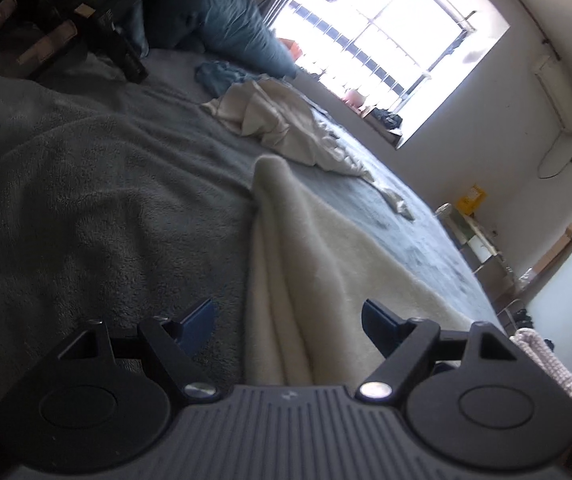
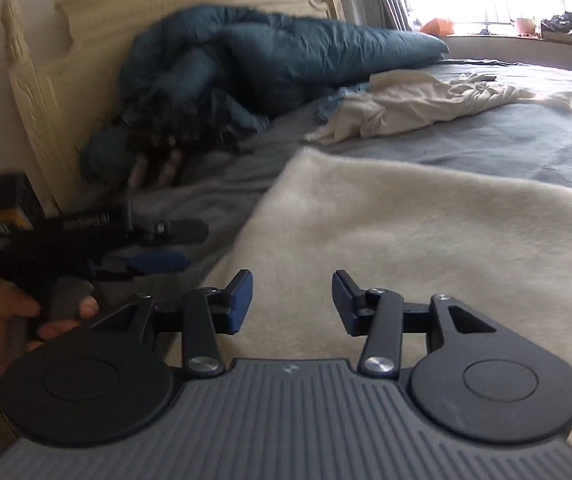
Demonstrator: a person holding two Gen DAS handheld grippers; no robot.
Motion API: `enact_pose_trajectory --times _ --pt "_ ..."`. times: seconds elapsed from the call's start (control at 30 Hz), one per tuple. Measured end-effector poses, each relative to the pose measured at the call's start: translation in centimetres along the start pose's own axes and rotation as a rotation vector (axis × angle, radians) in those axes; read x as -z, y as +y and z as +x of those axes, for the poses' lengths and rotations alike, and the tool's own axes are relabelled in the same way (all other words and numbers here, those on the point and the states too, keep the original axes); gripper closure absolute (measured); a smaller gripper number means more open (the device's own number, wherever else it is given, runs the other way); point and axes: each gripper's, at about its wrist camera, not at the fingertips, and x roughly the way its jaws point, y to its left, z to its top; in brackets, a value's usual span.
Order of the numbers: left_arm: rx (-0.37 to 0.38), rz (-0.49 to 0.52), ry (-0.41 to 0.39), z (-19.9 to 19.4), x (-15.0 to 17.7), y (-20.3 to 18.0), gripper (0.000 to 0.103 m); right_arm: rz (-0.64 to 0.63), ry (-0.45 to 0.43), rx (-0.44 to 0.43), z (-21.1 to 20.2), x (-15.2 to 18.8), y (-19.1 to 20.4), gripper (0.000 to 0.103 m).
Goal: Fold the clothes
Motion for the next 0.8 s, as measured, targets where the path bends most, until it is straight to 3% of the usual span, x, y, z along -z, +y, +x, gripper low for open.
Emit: enact_pose_trajectory --times 0.13,0.27,0.4,0.57,0.73,0.8 --pt "-0.012 0.04 -0.001 0.2 -0.3 -0.9 0.022 -0.043 0.08 0.065 1.3 2.5 0.9 0.057" --pt "-0.014 0.112 -0.055 -0.6 -0.6 -2.9 0.022 -0.087 0.119 0.025 -1.3 3.4 1.6 0.057" --pt "-0.046 0.294 -0.071 -0.2 -0.3 -7.1 0.022 -0.051 0.058 0.086 -4.4 2.8 0.5 0.059" --pt "-0.061 0.49 0.01 1.9 1.9 -12.0 0.021 -0.046 -0.059 0.306 -7.2 2.1 -2.1 0.067" --pt "-0.139 0.524 0.139 4.7 3.9 -13.7 0.021 -0.09 -0.017 0.536 -8.0 3.7 -5.1 0.077" --pt "-0.173 0.536 0.152 5.1 4.5 -13.9 0.021 -0.077 0.021 0.594 -8.4 4.7 -6.6 0.084"
